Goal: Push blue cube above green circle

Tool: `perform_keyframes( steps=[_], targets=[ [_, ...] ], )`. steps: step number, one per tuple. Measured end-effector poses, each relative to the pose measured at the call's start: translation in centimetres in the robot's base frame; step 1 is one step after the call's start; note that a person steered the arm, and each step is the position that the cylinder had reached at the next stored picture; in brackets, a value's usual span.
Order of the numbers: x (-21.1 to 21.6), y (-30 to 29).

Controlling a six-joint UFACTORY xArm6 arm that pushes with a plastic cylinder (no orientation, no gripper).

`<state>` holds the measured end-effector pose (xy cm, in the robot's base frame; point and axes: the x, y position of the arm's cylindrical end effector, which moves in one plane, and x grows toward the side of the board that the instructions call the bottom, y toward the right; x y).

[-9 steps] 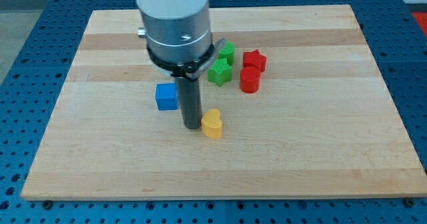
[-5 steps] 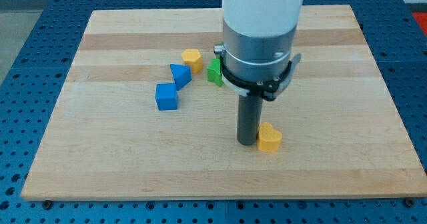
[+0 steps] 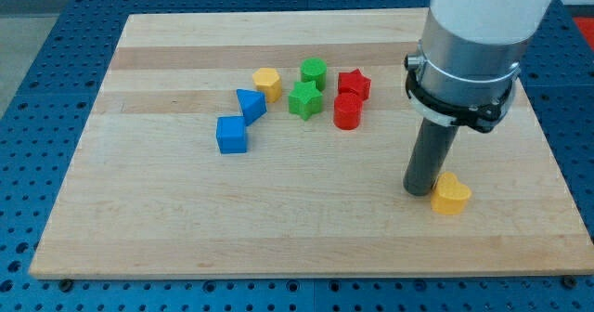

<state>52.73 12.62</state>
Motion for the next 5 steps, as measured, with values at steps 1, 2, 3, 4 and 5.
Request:
perform_keyframes(
  steps=[1,2,3,4,5],
  targets=[
    [0.0,1.5],
    [0.0,2.7],
    [0.2,3.5],
    [0.9,4.4],
    [1.7,4.8]
  ],
)
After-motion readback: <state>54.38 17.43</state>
